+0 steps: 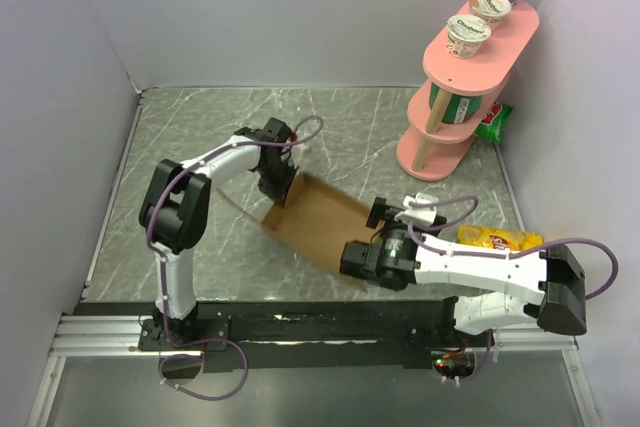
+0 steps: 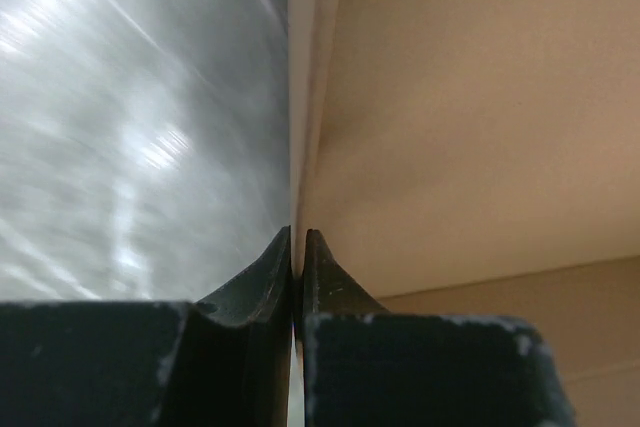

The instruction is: Fold the paper box

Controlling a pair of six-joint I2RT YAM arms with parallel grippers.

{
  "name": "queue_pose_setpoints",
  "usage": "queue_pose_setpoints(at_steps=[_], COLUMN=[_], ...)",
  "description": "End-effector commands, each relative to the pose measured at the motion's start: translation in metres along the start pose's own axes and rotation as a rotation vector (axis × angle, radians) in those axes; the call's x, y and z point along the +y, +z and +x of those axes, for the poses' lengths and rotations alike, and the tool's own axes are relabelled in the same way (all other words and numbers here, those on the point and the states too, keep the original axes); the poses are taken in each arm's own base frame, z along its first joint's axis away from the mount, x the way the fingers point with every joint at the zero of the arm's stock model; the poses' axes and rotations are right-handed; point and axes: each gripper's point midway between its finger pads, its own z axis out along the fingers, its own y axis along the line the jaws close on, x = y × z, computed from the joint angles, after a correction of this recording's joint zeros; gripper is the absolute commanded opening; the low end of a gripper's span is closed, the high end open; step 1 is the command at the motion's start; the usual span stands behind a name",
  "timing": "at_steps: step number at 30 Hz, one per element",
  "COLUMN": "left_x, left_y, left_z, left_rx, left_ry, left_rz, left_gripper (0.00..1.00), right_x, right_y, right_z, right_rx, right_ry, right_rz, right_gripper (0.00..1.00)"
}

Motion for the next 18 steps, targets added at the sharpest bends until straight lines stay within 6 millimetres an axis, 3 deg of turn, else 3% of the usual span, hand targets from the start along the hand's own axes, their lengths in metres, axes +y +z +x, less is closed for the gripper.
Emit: queue_pose_setpoints(at_steps=[1, 5, 8, 10, 14, 15, 17, 18], left_x=[-0.012, -0.009, -0.005, -0.006, -0.017, -0.019, -0.021, -0.021], left_y=[0.0, -0.004, -0.011, -0.023, -0.062, -0.07, -0.089, -0.095], left_z=[0.069, 0.065, 0.045, 0.018, -0.041, -0.05, -0.073, -0.082], left_rx=[0.302, 0.293, 0.226, 0.118, -0.109, -0.143, -0.239, -0.273], left_ry=[0.02, 0.034, 0.049, 0.072, 0.122, 0.126, 0.137, 0.137], left_rz=[0.101, 0.08, 0.045, 0.026, 0.032, 0.032, 0.015, 0.003], left_gripper=[0.04, 0.09, 0.34, 0.58, 0.81, 0.93, 0.99, 0.96], right_x=[-0.035, -0.039, -0.053, -0.065, -0.081, -0.083, -0.084, -0.083], right_y=[0.02, 0.024, 0.029, 0.026, 0.016, 0.014, 0.008, 0.006], right_z=[-0.047, -0.07, -0.083, -0.091, -0.101, -0.103, -0.108, -0.105], right_rx=[-0.124, -0.152, -0.149, -0.155, -0.119, -0.104, -0.077, -0.04], right_ry=[-0.353, -0.335, -0.308, -0.244, -0.192, -0.182, -0.189, -0.186], right_rz=[0.114, 0.147, 0.202, 0.203, 0.171, 0.163, 0.125, 0.113], right_gripper=[1.0, 1.0, 1.0, 1.0, 1.0, 1.0, 1.0, 1.0])
